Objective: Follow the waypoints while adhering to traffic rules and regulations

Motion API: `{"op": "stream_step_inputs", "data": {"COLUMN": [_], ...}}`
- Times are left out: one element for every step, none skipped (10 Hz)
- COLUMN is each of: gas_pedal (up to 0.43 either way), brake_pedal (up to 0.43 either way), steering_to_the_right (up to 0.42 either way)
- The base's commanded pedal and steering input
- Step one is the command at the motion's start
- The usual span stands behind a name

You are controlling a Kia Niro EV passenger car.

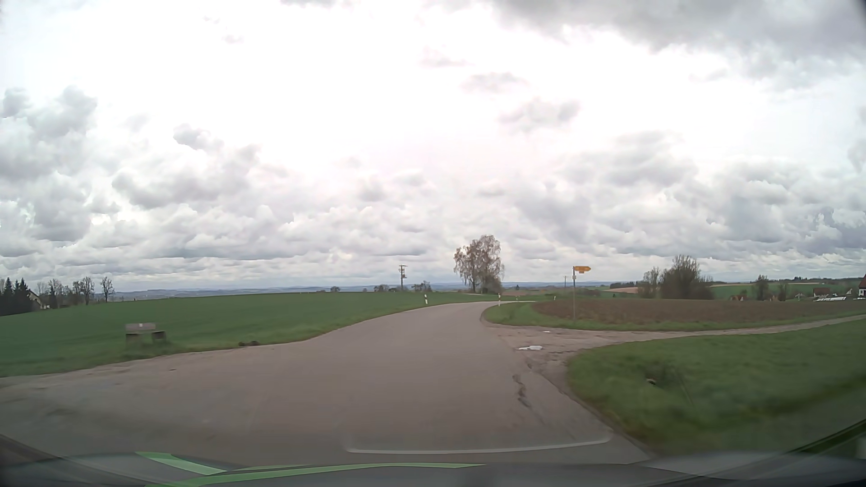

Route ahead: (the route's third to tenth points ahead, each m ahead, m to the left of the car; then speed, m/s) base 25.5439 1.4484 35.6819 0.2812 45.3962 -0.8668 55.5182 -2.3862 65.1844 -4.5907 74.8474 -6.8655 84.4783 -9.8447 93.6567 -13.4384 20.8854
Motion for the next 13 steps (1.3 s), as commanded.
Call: {"op": "stream_step_inputs", "data": {"gas_pedal": [0.087,0.087,0.087,0.087,0.087,0.098,0.098,0.098,0.098,0.098,0.098,0.098,0.098], "brake_pedal": [0.000,0.000,0.000,0.000,0.000,0.000,0.000,0.000,0.000,0.000,0.000,0.000,0.000], "steering_to_the_right": [0.015,0.015,0.016,0.016,0.015,0.015,0.016,0.016,0.016,0.016,0.016,0.018,0.020]}}
